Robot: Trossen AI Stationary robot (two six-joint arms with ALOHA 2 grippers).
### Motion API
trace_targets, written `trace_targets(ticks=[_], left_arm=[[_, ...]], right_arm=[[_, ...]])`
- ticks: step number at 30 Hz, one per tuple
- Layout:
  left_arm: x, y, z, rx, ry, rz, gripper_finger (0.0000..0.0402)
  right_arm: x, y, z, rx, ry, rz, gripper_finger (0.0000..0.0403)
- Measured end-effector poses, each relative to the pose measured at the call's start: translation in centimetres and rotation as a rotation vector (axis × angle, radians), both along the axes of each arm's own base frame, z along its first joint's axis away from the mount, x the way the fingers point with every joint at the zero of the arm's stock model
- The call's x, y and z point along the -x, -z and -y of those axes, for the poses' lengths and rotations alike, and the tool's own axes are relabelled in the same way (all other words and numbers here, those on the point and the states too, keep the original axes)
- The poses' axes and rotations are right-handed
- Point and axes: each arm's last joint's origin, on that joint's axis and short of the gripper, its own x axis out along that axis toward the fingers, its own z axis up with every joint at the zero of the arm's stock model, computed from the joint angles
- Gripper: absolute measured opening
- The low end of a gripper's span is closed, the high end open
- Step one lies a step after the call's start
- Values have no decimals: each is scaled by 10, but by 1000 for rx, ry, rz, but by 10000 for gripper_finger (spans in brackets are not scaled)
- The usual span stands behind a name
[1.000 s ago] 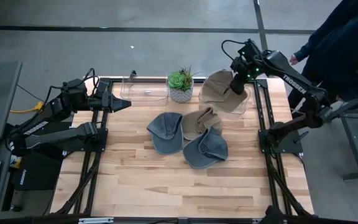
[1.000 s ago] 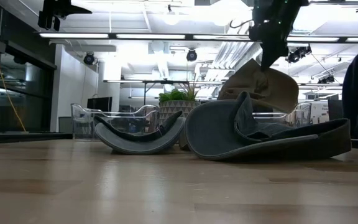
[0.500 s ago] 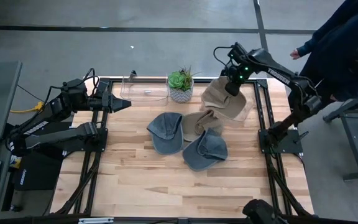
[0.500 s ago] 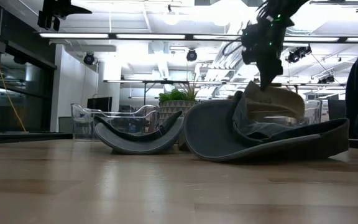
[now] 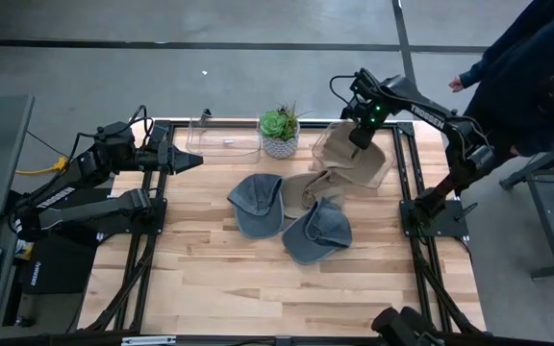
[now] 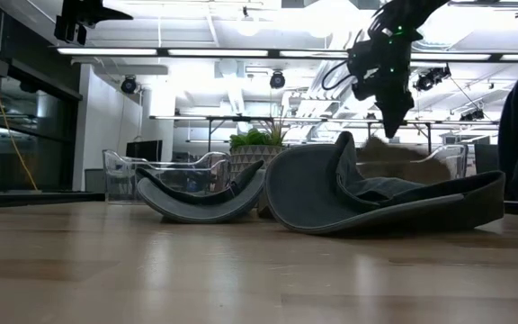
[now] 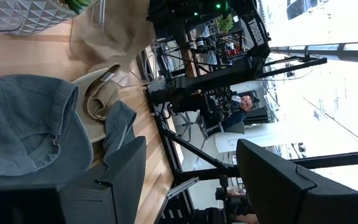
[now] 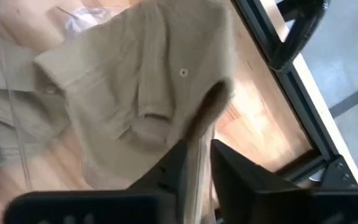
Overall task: Pick & Place hat
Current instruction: Put the left light brown cap into the right transparent bin, then put the right blue cap into the left transparent bin
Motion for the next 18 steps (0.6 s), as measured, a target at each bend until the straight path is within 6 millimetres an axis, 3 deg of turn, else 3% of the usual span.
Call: trace_targets(ticks=[11, 18], left_arm=[[0, 0, 0, -1, 0, 0, 232], [0, 0, 0, -5, 0, -1, 232]], right_arm=[[-4, -1, -5, 41, 24, -43, 155], [3, -13, -10, 99, 70, -51, 173]])
